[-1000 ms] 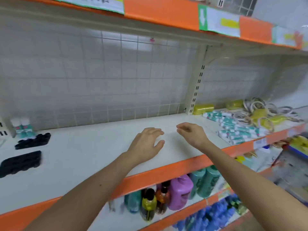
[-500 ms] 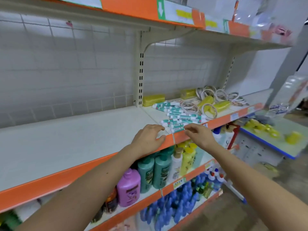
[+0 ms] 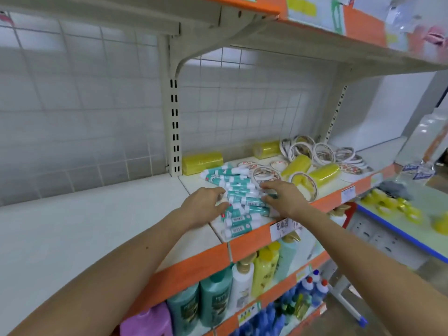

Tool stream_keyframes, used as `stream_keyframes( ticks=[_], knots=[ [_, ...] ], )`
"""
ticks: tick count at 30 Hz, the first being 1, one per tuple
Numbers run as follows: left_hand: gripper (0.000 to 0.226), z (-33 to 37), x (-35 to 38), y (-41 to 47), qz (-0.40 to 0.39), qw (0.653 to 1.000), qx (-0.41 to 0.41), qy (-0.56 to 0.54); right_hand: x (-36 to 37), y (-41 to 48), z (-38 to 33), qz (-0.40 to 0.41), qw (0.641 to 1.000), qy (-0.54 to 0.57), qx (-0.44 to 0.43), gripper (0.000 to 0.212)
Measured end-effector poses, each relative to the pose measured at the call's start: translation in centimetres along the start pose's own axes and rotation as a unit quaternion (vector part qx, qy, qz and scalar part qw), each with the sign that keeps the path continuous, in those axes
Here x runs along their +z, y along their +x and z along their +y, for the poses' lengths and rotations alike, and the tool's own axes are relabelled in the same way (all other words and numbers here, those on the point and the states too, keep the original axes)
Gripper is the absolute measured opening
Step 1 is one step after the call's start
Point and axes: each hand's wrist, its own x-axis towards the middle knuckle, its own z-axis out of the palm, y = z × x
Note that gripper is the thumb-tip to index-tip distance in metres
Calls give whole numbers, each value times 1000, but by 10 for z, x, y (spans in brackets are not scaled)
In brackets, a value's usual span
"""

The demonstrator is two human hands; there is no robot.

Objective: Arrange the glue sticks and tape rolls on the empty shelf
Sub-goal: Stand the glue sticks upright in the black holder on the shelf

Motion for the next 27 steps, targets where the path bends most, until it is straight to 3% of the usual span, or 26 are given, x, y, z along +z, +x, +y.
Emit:
stream_keyframes(
  ticks=[5,9,16,21,27],
  knots=[
    [31,1,1,19,-80,997,1,-5,5,21,11,-76,996,21,-47,28],
    [30,3,0,22,-86,996,-13,-12,3,26,15,-109,989,46,-90,25],
    [29,10,6,16,-43,998,-53,2,3,31,14,-106,984,33,-142,27],
    [28,9,7,-8,19,995,-94,-2,4,29,7,-59,983,113,-131,27],
    [29,-12,-20,-62,72,985,-157,21,13,34,-40,-57,969,166,-176,24]
  ],
)
